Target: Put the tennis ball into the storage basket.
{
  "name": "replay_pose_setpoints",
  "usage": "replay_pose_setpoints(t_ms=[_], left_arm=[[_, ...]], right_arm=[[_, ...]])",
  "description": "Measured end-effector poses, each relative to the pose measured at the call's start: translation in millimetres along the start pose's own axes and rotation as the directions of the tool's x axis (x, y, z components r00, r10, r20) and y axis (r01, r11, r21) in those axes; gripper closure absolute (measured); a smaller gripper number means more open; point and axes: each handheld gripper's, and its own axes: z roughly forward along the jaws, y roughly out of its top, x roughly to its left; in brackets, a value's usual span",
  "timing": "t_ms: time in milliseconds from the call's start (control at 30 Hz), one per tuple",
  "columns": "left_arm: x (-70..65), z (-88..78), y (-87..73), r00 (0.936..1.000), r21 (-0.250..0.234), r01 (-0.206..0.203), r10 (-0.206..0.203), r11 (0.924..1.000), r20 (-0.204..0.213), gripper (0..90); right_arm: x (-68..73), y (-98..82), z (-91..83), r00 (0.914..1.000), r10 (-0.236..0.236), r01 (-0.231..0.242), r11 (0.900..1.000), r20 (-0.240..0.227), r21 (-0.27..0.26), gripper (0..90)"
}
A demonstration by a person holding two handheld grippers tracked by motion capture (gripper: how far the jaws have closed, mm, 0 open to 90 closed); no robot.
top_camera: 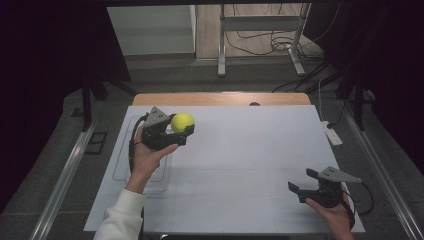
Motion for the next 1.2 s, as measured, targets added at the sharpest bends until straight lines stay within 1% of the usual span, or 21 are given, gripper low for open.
replay_pose_setpoints(t_ms=[467,633,1200], left_arm=[[14.5,4.5,-1.2,0.999,0.019,0.019,-0.019,0.9996,-0.04,26.5],[21.1,4.6,-0.6,0.9979,0.023,0.028,-0.026,0.9994,-0.059,26.5],[41.0,1.3,0.7,0.9933,0.034,0.054,-0.05,0.998,-0.104,26.4]], right_arm=[[-0.1,0.1,0.3,1.0,0.0,0.0,1.0,0.001,0.002,9.7],[0.1,0.1,0.7,1.0,0.001,-0.001,1.0,-0.002,0.001,9.8],[0.1,0.2,1.0,1.0,0.002,-0.002,1.0,0.0,0.003,9.8]])
